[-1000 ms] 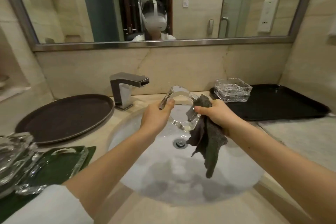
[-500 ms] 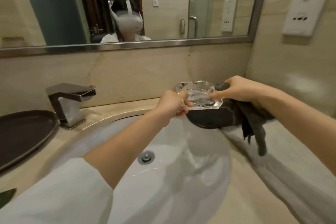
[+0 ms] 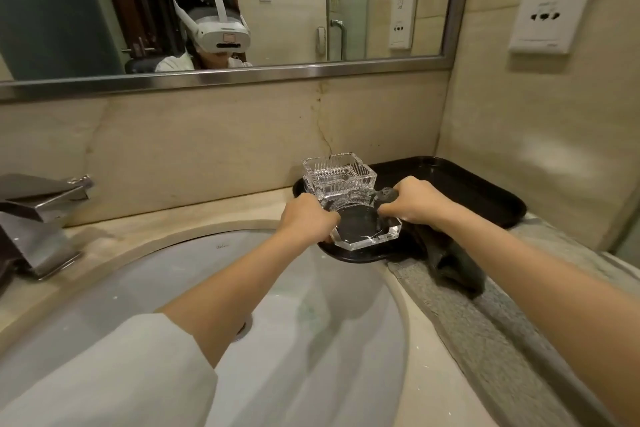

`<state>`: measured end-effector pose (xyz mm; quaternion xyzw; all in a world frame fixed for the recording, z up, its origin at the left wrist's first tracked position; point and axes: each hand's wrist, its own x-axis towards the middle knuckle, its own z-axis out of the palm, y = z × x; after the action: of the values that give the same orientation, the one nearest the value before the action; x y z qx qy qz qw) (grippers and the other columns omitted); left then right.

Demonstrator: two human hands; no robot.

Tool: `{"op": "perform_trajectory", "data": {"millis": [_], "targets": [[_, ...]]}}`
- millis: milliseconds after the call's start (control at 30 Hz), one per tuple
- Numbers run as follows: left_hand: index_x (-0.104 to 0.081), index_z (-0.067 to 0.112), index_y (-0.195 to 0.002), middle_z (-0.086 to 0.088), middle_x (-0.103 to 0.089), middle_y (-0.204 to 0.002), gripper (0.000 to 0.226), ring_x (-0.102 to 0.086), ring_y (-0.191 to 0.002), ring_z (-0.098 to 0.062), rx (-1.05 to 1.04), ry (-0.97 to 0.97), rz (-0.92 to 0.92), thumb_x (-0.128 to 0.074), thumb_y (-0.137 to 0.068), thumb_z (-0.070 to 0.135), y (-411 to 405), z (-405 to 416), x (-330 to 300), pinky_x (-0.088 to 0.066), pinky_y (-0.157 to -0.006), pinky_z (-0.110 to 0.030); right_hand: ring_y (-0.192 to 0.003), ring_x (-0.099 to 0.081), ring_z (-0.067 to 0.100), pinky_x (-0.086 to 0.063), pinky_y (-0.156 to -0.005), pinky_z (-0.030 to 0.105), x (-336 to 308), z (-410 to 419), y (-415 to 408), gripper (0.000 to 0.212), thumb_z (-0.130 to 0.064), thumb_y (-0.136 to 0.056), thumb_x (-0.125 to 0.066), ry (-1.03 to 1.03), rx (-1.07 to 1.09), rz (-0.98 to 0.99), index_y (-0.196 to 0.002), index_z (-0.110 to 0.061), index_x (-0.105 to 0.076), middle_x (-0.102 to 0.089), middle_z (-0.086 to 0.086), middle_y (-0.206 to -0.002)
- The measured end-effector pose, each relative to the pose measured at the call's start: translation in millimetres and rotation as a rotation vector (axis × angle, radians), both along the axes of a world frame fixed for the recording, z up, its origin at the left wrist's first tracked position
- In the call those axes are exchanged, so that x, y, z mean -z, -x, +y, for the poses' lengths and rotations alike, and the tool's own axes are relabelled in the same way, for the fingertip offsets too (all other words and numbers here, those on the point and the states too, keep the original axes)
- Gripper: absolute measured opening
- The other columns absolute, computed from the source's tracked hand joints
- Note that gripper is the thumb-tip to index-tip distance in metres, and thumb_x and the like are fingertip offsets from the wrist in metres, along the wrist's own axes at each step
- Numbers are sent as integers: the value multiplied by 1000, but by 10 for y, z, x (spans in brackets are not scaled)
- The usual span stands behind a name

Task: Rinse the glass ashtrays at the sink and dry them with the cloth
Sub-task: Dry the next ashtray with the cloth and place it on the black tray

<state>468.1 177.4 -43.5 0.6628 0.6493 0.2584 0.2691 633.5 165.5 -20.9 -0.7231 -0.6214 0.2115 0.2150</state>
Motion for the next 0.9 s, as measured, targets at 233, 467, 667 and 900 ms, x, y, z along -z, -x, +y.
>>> {"op": "perform_trajectory", "data": {"millis": [233, 467, 667, 900], "targets": [[-56, 6, -85, -11, -64, -91, 21, -60, -90, -29, 9, -75, 162, -64, -79, 23, -33, 52, 58, -38, -61, -29, -69, -55, 16, -41, -54, 23, 32, 81, -32, 23, -22, -81, -67, 56, -14, -56, -96, -4, -66, -61, 6, -80], [-59, 7, -94, -11, -64, -94, 27, -59, -88, -29, -5, -142, 244, -65, -78, 28, -72, 38, 96, -42, -64, -30, -81, -62, 21, -49, -71, 30, 81, 132, -47, 35, -34, -79, -71, 55, -25, -153, -96, -4, -66, -67, 10, -92], [-54, 8, -97, -11, -60, -94, 24, -57, -92, -32, 1, -201, 279, -59, -81, 25, -61, -43, 91, -43, -66, -32, -78, -61, 25, -48, -64, 32, 28, 36, -84, 37, -45, -83, -64, -140, 87, -300, -87, -8, -62, -63, 7, -82], [-53, 10, -100, -9, -60, -100, 28, -56, -95, -29, -17, -204, 231, -56, -88, 36, -19, -127, 45, -41, -70, -32, -90, -60, 30, -49, -73, 34, -290, -157, -207, 28, -38, -88, -59, -352, 219, -112, -94, -10, -63, -66, 12, -97]]}}
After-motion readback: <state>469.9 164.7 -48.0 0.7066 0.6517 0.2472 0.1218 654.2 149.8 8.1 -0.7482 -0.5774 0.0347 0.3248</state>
